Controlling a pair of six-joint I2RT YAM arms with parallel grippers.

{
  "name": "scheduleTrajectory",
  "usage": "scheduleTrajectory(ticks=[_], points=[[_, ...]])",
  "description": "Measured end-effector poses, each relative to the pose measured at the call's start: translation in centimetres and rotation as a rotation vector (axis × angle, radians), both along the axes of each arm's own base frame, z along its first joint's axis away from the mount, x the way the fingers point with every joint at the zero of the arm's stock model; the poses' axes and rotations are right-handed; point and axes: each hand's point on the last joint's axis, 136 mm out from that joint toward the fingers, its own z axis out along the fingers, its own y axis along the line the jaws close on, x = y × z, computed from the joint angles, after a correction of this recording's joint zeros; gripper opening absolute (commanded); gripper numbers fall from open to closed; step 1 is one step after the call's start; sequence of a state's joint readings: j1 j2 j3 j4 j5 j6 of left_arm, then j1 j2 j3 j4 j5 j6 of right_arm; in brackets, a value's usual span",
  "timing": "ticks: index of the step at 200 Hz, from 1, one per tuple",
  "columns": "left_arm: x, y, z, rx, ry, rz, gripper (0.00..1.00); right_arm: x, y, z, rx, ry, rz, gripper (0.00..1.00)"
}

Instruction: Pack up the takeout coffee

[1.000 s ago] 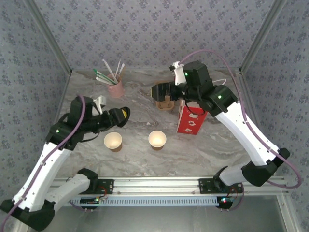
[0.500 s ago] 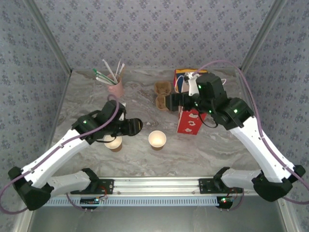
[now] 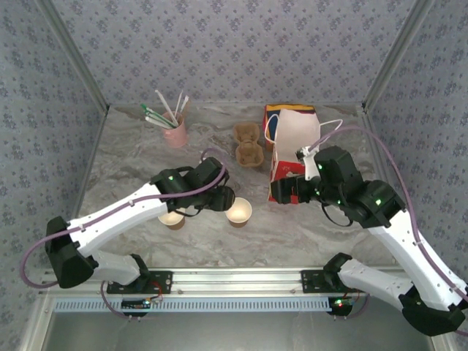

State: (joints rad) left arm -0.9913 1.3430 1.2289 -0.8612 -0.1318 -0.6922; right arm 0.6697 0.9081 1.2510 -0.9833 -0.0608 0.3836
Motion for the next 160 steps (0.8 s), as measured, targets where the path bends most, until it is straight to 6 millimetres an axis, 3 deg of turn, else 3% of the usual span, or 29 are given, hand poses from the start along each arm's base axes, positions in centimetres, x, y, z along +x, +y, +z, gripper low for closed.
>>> scheduleTrajectory(ticks=[72,128,160], points=[[-0.3,-2.1,-2.0,0.094,-0.026,-0.084,0.53,-3.6,-0.1,-8.4,-0.065,0.180,0.033,1.00],[-0.6,-4.1,-2.4,0.091,-0.100,-0.130,0.51,-3.9,-0.4,-11.2,-0.061,0.211,-0.005,1.00],[-0.5,-4.1,-3.9,0.089,-0.117,-0.125,0.51,-3.6,-0.2,-11.6,-0.042,0.209,-0.018,1.00]])
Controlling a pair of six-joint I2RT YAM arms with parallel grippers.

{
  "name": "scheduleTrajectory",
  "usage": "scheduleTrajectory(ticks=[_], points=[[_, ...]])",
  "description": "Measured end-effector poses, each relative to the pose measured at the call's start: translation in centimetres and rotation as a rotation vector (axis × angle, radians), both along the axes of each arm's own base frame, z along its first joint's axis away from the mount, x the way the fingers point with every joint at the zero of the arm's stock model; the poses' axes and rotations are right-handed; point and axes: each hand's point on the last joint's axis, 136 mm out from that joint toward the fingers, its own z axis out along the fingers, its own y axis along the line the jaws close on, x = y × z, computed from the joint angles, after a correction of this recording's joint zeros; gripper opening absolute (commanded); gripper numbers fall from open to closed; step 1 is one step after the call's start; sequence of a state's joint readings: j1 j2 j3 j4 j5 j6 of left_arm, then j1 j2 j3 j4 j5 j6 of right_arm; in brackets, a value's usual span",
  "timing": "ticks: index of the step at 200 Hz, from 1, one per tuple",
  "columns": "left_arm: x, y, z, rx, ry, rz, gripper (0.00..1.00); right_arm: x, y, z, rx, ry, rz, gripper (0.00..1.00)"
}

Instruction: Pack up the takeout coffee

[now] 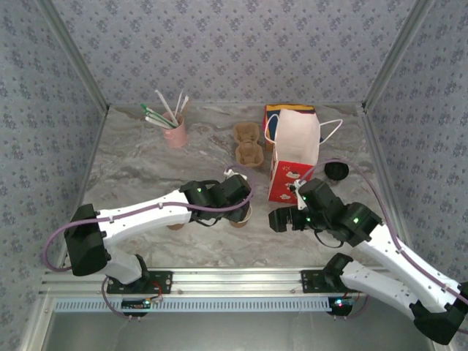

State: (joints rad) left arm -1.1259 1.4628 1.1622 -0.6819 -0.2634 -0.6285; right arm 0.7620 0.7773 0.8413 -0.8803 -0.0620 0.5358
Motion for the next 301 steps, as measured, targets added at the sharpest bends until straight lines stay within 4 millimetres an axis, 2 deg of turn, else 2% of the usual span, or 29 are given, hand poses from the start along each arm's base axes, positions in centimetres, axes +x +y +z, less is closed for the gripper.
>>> scheduleTrajectory(ticks=[45,163,301], points=[[0.0,0.3,-1.4,0.006,-0.004,0.004,0.51,0.7,0.7,-0.1,0.011,-0.007,-0.002,1.00],[0.2,0.0,-1.5,-0.013,-0.015,0.005,0.51,1.2,1.2,-0.4,0.005,-0.001,-0.001,1.00],[-0.6,-0.6,-2.0,-0.009,0.007,-0.022,0.51,1.4,1.3,-0.6,0.002,0.003,-0.001,1.00]])
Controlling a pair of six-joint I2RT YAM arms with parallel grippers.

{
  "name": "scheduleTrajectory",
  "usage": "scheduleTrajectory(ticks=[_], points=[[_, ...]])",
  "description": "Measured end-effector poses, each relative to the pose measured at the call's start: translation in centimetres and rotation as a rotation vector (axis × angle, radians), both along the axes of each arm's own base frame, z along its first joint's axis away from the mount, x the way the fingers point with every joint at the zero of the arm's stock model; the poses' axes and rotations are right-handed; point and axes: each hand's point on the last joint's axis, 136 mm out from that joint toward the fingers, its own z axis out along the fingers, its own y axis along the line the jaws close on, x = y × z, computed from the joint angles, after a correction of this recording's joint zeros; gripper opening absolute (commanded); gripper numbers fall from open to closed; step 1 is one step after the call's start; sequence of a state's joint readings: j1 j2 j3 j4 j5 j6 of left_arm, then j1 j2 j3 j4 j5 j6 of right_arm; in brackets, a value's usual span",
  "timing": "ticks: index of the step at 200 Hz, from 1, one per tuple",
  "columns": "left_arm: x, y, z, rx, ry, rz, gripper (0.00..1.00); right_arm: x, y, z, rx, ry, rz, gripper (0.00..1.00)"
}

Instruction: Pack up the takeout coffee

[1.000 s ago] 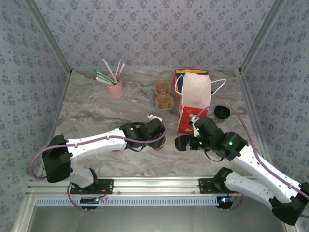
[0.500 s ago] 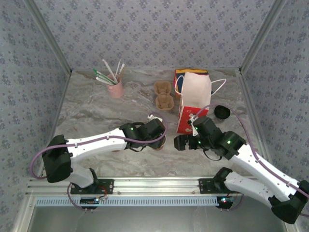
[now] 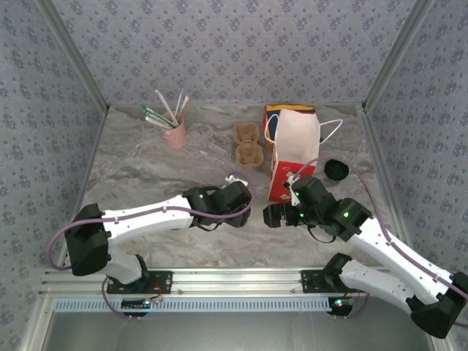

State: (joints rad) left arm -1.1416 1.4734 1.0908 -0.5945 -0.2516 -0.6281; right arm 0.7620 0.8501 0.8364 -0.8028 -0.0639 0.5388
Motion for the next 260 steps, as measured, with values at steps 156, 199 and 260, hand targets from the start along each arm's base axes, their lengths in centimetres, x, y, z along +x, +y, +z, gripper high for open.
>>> scheduleTrajectory(ticks=[156,199,260], points=[[0.10,-0.23,-0.72,0.020,0.005,-0.003,0.51,0.10,0.15,0.02,0.004,-0.001,0.002,1.00],[0.04,-0.39,-0.79,0.020,0.004,-0.007,0.51,0.15,0.12,-0.04,0.002,0.001,-0.001,1.00],[0.04,-0.40,-0.82,0.020,0.004,-0.007,0.51,0.26,0.10,-0.15,0.000,0.004,-0.005,1.00]])
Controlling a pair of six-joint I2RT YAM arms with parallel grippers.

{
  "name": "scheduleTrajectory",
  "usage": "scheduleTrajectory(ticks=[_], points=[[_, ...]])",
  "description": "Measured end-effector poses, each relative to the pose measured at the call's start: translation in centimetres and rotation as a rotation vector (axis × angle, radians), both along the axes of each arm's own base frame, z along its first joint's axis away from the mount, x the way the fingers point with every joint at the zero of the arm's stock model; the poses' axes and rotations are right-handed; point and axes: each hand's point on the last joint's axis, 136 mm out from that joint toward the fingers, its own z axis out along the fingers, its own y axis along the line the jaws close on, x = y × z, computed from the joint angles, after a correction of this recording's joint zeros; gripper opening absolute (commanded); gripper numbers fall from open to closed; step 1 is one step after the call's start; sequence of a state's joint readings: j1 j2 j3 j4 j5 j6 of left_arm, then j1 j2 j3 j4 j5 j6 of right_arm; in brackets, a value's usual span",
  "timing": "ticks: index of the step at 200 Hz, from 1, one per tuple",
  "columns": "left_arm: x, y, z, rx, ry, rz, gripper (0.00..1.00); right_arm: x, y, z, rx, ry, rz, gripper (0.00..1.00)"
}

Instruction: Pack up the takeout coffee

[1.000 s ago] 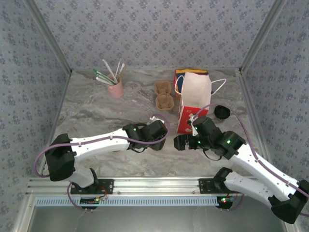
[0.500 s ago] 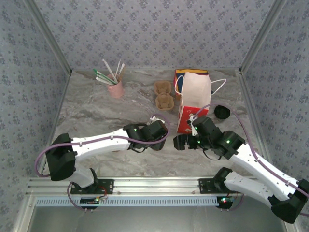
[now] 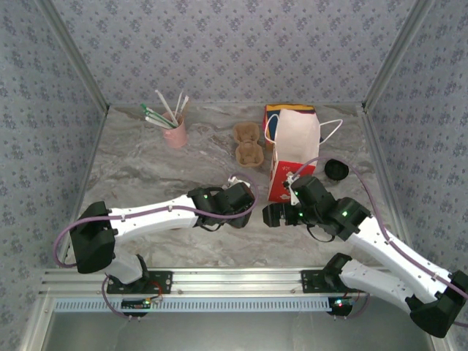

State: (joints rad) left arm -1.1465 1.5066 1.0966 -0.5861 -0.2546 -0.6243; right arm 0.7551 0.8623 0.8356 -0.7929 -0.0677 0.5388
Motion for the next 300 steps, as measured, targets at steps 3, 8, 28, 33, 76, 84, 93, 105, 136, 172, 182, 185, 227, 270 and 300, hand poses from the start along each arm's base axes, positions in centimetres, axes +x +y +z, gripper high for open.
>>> scheduleTrajectory(ticks=[3,8,28,33,76,84,93,105,136,172,182,185,227,270,300], points=[[0.00,0.00,0.00,0.000,0.000,0.000,0.51,0.01,0.01,0.01,0.000,0.000,0.000,1.00],[-0.01,-0.01,0.00,0.000,0.000,0.000,0.51,0.02,0.01,-0.02,0.000,0.000,0.000,1.00],[-0.01,-0.01,-0.03,-0.001,0.000,0.000,0.51,0.04,0.01,-0.08,-0.001,0.001,-0.001,1.00],[-0.02,-0.02,-0.07,-0.001,0.000,0.000,0.51,0.05,0.02,-0.07,-0.001,0.001,-0.001,1.00],[-0.06,-0.05,-0.21,-0.003,-0.001,-0.001,0.51,0.07,0.05,-0.06,0.001,0.000,0.000,1.00],[-0.09,-0.05,-0.28,-0.001,-0.004,-0.002,0.51,0.05,0.06,-0.07,0.002,0.002,0.001,1.00],[-0.12,-0.06,-0.29,0.000,-0.007,-0.003,0.51,0.05,0.06,-0.07,0.002,0.002,0.000,1.00],[-0.13,-0.06,-0.36,0.000,-0.008,-0.002,0.51,0.03,0.09,-0.05,0.004,0.003,0.002,1.00],[-0.09,-0.15,-0.44,-0.006,-0.015,0.001,0.51,0.03,0.10,-0.07,0.004,0.004,0.002,1.00],[-0.06,-0.25,-0.51,-0.014,-0.025,0.002,0.52,0.05,0.12,-0.12,0.003,0.005,0.002,1.00],[-0.08,-0.28,-0.50,-0.016,-0.029,0.003,0.52,0.05,0.12,-0.14,0.003,0.006,0.002,1.00],[-0.09,-0.29,-0.50,-0.016,-0.030,0.003,0.52,0.05,0.12,-0.14,0.003,0.006,0.002,1.00],[-0.12,-0.30,-0.52,-0.012,-0.044,0.006,0.52,0.09,0.16,-0.12,0.004,0.005,0.002,1.00],[-0.13,-0.27,-0.39,-0.009,-0.044,0.006,0.56,0.06,0.21,-0.10,0.006,0.006,0.004,1.00],[-0.32,-0.07,-0.34,0.011,-0.030,0.002,0.59,0.08,0.27,-0.05,0.010,0.006,0.005,1.00]])
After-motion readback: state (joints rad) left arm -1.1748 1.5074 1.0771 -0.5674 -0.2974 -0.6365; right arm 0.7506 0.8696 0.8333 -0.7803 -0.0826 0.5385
